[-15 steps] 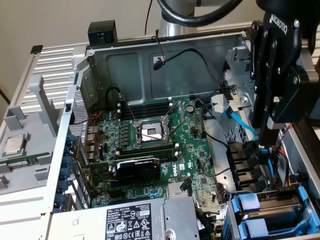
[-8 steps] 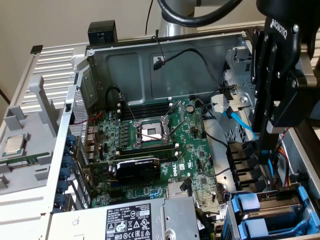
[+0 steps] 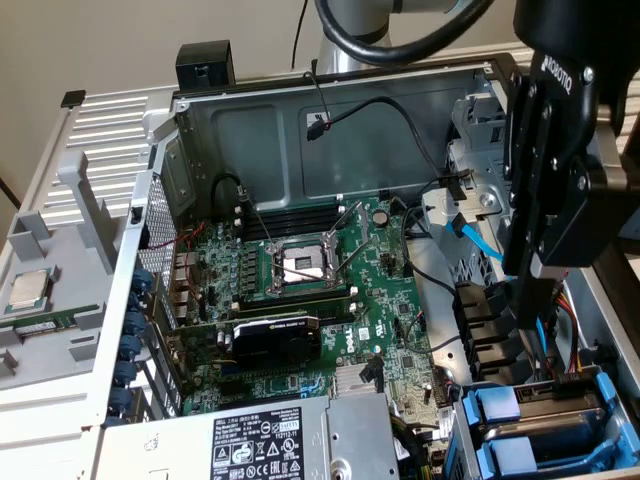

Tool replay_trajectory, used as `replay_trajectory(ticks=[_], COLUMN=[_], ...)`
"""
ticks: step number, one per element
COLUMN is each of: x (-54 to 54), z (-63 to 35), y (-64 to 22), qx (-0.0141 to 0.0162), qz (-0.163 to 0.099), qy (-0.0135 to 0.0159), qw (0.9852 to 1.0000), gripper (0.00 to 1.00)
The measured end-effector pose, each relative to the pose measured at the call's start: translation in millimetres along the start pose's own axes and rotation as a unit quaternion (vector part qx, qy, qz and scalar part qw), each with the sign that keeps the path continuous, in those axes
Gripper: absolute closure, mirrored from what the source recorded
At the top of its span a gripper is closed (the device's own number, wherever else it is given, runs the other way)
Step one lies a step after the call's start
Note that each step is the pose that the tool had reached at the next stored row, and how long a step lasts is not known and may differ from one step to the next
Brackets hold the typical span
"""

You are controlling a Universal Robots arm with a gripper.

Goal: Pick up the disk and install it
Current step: 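Insert the second disk wire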

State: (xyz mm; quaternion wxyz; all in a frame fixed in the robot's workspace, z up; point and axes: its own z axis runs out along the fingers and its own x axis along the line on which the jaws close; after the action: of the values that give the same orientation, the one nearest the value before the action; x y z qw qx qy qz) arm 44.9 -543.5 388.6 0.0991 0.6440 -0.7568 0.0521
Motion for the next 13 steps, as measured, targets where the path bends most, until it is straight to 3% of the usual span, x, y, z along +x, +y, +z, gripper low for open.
replay_trajectory(ticks=[5, 13], x=[-1.0, -2.7], z=[3.9, 10.0], y=[-0.8, -3.2], qx=[-0.0053, -0.0105], qz=[0.011, 0.024], qy=[0.003, 0.0081], qw=[0.9999, 0.9996], gripper=[0.63, 0.63])
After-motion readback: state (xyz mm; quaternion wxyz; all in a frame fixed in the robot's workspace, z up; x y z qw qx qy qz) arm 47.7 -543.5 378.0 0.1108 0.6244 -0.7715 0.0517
